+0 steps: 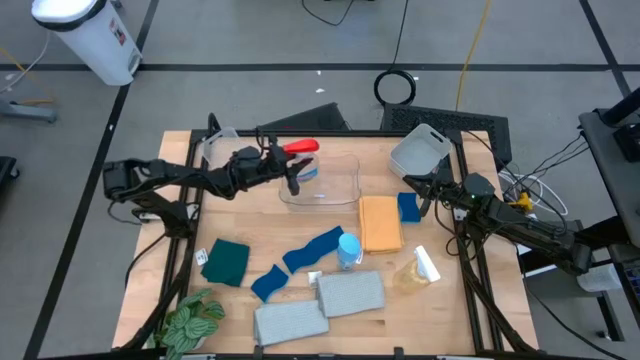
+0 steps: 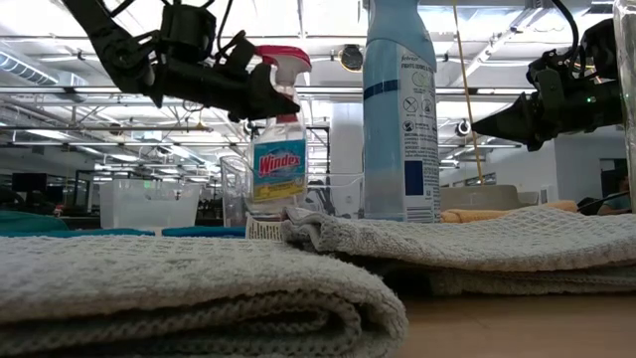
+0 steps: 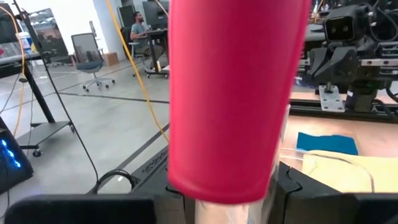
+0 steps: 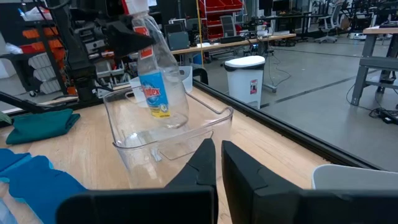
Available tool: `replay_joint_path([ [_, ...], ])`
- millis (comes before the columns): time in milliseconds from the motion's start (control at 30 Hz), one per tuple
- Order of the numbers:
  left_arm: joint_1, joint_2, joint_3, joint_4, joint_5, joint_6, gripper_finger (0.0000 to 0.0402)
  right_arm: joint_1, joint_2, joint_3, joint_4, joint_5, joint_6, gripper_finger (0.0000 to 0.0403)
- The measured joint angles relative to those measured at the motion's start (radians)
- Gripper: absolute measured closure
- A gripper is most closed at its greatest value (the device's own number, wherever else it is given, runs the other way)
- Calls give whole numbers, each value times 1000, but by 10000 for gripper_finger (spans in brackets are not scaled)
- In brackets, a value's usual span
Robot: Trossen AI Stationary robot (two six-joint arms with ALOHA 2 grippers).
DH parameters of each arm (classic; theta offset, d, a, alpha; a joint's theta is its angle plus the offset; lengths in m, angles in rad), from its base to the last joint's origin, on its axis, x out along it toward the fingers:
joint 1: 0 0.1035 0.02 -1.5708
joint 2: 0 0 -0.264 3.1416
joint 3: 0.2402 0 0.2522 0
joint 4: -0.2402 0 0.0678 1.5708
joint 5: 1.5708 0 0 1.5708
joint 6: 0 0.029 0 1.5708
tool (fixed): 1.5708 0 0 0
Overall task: Pick & Place Kitchen Items
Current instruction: Put the red sprayer bottle into the transparent bin
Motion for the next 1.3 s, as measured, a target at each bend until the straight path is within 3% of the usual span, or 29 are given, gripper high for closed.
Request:
replay_joint_path([
  [567,57,33,0,-4,81,-52,293,0,0,0,0,0,0,399],
  [867,58,138,0,116,112,-53,293,0,0,0,0,0,0,399],
  [1133,58,144,0,118,114,-53,292,0,0,0,0,0,0,399],
  [1300,58,144,0,117,106,-71,264,0,0,0,0,0,0,399],
])
